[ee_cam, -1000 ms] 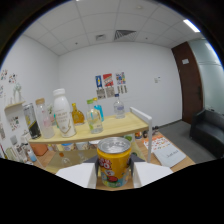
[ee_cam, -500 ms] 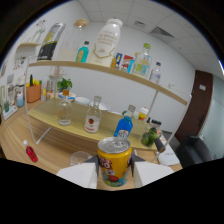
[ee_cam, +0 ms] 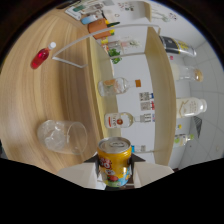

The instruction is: Make me a cup of Vodka Sunrise.

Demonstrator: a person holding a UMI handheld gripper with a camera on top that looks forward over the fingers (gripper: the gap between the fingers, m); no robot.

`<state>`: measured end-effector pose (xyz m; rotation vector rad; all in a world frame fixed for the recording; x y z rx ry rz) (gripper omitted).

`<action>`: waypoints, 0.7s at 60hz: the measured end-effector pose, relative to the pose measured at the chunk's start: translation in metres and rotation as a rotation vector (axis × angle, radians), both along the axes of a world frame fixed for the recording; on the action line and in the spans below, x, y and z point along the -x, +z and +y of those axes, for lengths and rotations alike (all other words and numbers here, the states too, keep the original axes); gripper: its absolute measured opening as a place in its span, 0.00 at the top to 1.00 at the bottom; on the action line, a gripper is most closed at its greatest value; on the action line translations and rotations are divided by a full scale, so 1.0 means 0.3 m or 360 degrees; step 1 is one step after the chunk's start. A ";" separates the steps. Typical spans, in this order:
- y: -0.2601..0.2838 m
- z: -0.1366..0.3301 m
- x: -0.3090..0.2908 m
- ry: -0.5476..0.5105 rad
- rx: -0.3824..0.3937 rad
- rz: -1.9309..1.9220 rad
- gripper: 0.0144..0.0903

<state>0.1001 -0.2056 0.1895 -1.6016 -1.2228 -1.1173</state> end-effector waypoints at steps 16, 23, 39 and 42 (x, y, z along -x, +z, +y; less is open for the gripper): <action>0.040 0.003 0.058 0.0253 -0.0074 -0.0769 0.53; 0.020 0.002 0.065 0.0267 -0.0042 -0.0894 0.54; 0.057 -0.016 0.077 0.0217 -0.0081 -0.0592 0.53; 0.087 -0.028 0.080 0.0174 -0.0108 -0.0382 0.53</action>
